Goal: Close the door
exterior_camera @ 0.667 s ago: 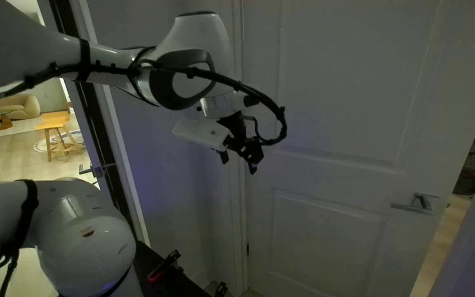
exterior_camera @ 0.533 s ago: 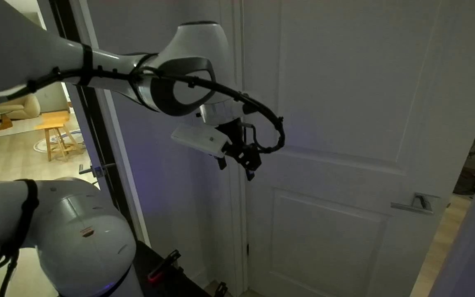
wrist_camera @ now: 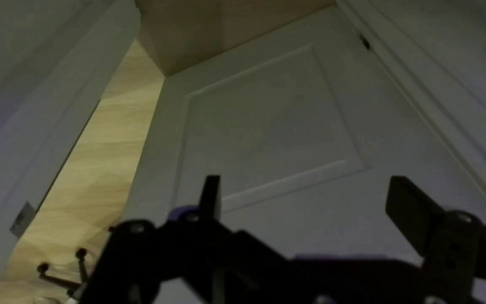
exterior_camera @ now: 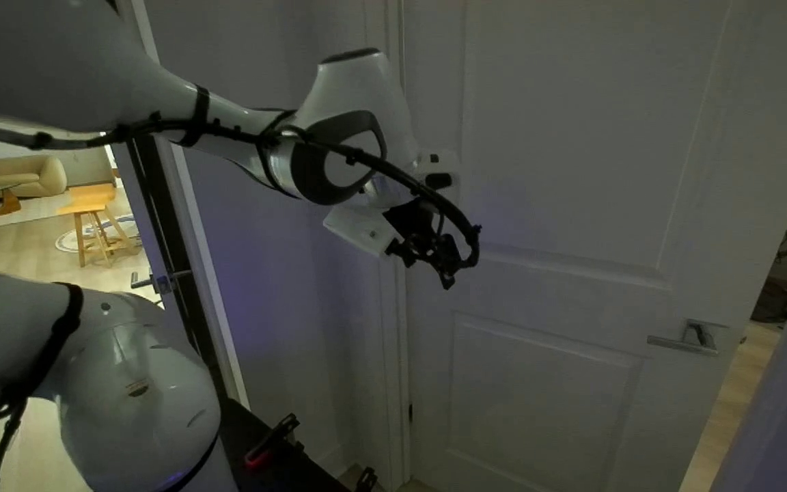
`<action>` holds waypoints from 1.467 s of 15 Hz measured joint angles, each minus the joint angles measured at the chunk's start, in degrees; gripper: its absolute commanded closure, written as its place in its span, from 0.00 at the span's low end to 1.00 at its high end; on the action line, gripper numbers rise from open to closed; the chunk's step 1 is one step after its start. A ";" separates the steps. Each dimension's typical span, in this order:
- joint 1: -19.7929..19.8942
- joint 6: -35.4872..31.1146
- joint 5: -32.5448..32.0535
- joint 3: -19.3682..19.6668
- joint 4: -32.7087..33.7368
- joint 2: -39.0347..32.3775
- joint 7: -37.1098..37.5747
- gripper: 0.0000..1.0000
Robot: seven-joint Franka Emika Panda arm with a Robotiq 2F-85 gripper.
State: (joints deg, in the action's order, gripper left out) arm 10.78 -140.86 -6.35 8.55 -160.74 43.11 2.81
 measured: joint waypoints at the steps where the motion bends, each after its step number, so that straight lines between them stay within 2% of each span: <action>1: 1.15 -3.33 -0.02 -1.00 0.22 -2.86 2.39 0.00; 4: 5.94 -12.33 -0.43 -5.55 1.76 -11.78 10.99 0.00; 7: 13.24 -18.61 -5.04 -12.36 4.41 -20.39 22.52 0.00; 10: 20.85 -19.70 -14.10 -18.61 8.94 -26.93 36.15 0.00; 15: 28.42 -18.73 -29.77 -23.44 17.97 -35.17 56.37 0.00; 20: 30.00 -11.74 -40.11 -24.18 28.86 -44.35 71.29 0.00; 21: 27.88 -10.12 -40.60 -22.08 31.33 -46.51 72.60 0.00; 22: 24.03 -8.59 -40.63 -18.29 33.86 -48.65 73.20 0.00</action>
State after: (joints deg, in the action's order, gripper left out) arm 34.81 -149.45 -46.98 -9.74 -126.88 -5.54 76.01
